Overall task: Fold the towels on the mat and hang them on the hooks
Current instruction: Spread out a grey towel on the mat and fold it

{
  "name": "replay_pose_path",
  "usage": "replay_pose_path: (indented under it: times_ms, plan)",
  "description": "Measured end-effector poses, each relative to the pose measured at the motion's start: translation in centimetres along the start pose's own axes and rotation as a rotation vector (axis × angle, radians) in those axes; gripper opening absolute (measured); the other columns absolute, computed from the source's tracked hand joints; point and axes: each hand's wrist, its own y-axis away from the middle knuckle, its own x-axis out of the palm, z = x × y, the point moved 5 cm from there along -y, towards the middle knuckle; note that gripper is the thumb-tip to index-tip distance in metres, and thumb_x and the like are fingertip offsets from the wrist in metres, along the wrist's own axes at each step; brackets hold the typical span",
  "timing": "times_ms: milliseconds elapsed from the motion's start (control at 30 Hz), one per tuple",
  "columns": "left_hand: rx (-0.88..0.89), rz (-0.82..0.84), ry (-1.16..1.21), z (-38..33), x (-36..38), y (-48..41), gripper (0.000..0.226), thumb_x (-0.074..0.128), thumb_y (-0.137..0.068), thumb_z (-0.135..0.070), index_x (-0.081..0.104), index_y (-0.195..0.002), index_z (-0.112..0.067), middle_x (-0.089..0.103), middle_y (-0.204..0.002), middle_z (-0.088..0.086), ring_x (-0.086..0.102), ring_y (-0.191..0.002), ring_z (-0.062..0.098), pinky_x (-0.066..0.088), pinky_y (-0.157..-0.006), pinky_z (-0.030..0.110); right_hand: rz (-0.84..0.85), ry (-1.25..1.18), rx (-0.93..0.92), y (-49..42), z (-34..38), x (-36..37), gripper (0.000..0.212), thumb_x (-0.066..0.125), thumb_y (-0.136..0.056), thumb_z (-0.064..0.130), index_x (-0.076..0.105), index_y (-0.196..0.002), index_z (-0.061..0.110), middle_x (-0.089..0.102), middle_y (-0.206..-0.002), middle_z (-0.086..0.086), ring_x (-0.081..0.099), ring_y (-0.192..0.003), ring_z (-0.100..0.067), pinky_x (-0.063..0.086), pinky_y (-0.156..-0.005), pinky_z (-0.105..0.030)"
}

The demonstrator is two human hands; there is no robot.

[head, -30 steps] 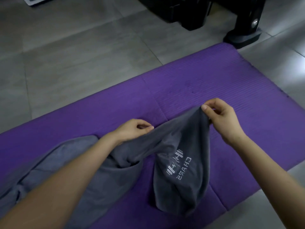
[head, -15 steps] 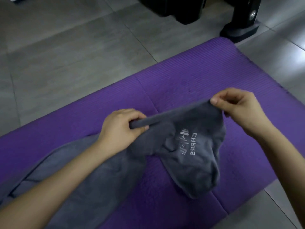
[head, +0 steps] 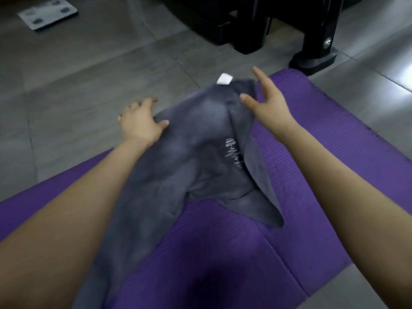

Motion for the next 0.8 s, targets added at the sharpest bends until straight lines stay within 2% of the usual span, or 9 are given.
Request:
replay_pose_path:
  times_ms: [33,133,267,367,433,500,600,733,800]
  plan:
    - [0.026,0.004,-0.013,0.4,0.5,1.3,0.058,0.066,-0.081,-0.037,0.047,-0.133,-0.021,0.052,-0.125,0.022,0.046,-0.116,0.041,0.036,-0.096,0.044,0.001,0.061,0.046,1.5,-1.2,-0.4,0.058,0.062,-0.090,0.024,0.038,-0.142,0.020,0.041,-0.145,0.004,0.035,-0.131,-0.006,0.030,-0.109,-0.021]
    - [0.151,0.034,-0.037,1.9,2.8,6.0,0.046,0.062,-0.082,-0.038,0.057,-0.124,-0.019,0.058,-0.116,0.019,0.052,-0.108,0.040,0.041,-0.092,0.045,-0.038,0.339,0.206,7.3,-6.3,-1.6,0.050,0.060,-0.089,0.037,0.049,-0.133,0.016,0.055,-0.133,-0.004,0.051,-0.122,-0.021,0.041,-0.100,-0.035]
    - [0.260,0.143,0.036,3.0,5.7,12.7,0.052,0.037,-0.077,-0.054,0.070,-0.097,-0.019,0.067,-0.093,0.008,0.061,-0.086,0.033,0.049,-0.078,0.043,-0.011,0.638,0.423,15.3,-12.1,-1.5,0.064,0.061,-0.079,0.057,0.052,-0.125,0.013,0.061,-0.116,-0.014,0.057,-0.105,-0.035,0.047,-0.087,-0.043]
    - [0.293,0.145,0.021,2.6,7.1,16.9,0.045,0.051,-0.078,-0.052,0.072,-0.092,-0.015,0.065,-0.083,0.007,0.060,-0.077,0.032,0.052,-0.069,0.040,0.024,0.772,0.470,19.0,-14.0,-1.0,0.055,0.064,-0.079,0.054,0.058,-0.114,0.013,0.061,-0.109,-0.014,0.057,-0.102,-0.036,0.045,-0.082,-0.042]
    - [0.258,0.216,-0.033,2.6,8.3,18.8,0.042,0.066,-0.078,-0.047,0.069,-0.102,-0.013,0.064,-0.090,0.011,0.060,-0.085,0.034,0.051,-0.073,0.042,-0.006,0.788,0.407,19.9,-14.2,-0.9,0.038,0.066,-0.082,0.044,0.063,-0.100,0.010,0.065,-0.099,-0.014,0.059,-0.095,-0.036,0.043,-0.074,-0.039]
    - [0.207,0.300,-0.053,3.1,9.2,19.7,0.046,0.068,-0.080,-0.040,0.062,-0.117,-0.014,0.062,-0.102,0.012,0.058,-0.097,0.033,0.050,-0.078,0.041,-0.048,0.716,0.384,20.0,-14.1,-1.2,0.028,0.064,-0.085,0.035,0.064,-0.085,0.008,0.066,-0.089,-0.015,0.060,-0.089,-0.036,0.037,-0.067,-0.035]
    - [0.171,0.350,-0.084,3.7,9.3,19.6,0.047,0.062,-0.086,-0.027,0.051,-0.130,-0.018,0.061,-0.112,0.011,0.058,-0.102,0.031,0.049,-0.080,0.037,-0.184,0.468,0.476,19.3,-14.4,-3.6,0.022,0.065,-0.086,0.031,0.066,-0.086,0.009,0.069,-0.087,-0.015,0.062,-0.089,-0.032,0.040,-0.070,-0.035]
    - [0.173,0.404,0.028,3.9,9.1,19.3,0.043,0.062,-0.084,-0.013,0.055,-0.126,-0.015,0.067,-0.102,0.012,0.064,-0.091,0.030,0.050,-0.076,0.037,-0.402,0.460,0.544,17.0,-15.7,-10.0,0.026,0.064,-0.084,0.035,0.067,-0.098,0.012,0.071,-0.094,-0.015,0.065,-0.096,-0.033,0.047,-0.083,-0.041]
    - [0.104,0.492,0.300,3.2,9.3,19.8,0.032,0.064,-0.082,-0.003,0.062,-0.113,-0.012,0.064,-0.081,0.006,0.062,-0.069,0.011,0.049,-0.069,0.030,-0.416,0.588,0.603,16.4,-16.3,-12.4,0.026,0.063,-0.086,0.029,0.066,-0.105,0.012,0.067,-0.105,-0.019,0.060,-0.103,-0.038,0.043,-0.087,-0.041]
